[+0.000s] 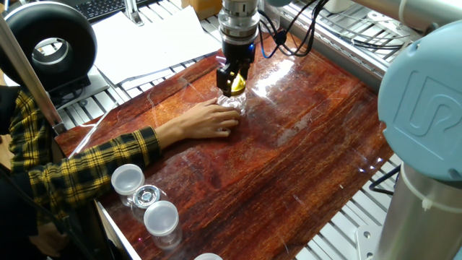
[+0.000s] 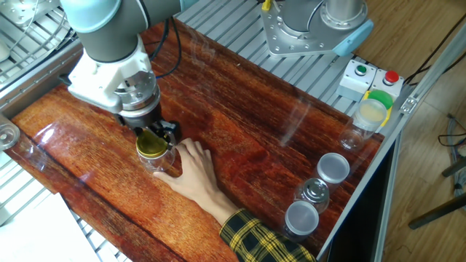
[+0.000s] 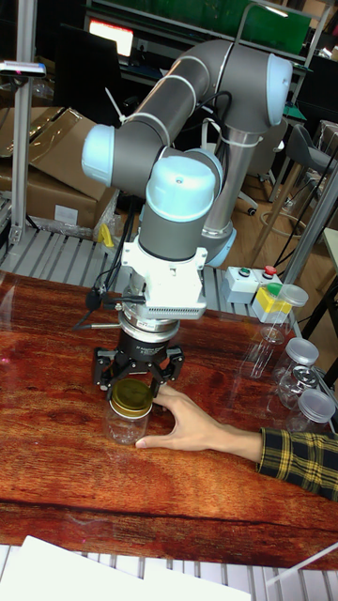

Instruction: Unscrew the lid from the jar

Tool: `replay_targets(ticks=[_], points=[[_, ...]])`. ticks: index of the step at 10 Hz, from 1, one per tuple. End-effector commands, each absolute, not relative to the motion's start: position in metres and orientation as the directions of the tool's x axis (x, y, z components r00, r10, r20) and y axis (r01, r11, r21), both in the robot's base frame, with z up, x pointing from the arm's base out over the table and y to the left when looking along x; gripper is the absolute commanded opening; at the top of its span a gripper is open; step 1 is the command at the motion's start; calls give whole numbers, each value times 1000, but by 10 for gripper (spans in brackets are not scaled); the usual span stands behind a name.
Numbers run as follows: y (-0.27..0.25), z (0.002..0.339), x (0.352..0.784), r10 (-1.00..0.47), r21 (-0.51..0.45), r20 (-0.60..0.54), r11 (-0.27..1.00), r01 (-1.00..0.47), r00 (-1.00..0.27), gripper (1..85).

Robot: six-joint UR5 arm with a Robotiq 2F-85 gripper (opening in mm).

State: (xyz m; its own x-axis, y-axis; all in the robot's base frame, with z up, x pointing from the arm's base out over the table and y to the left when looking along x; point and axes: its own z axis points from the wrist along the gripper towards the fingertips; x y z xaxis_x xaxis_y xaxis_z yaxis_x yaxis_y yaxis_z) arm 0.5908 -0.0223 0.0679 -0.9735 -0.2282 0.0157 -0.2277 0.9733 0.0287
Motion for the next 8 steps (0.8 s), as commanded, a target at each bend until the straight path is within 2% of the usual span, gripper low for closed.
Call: replay_targets(ticks=[1,5,8], points=[[-18,70,591,-183,44,16,982,-182,-983,717],[-22,70,593,-195,31,10,980,-194,-981,650],[-20,73,597,-298,29,-17,954,-298,-954,613]])
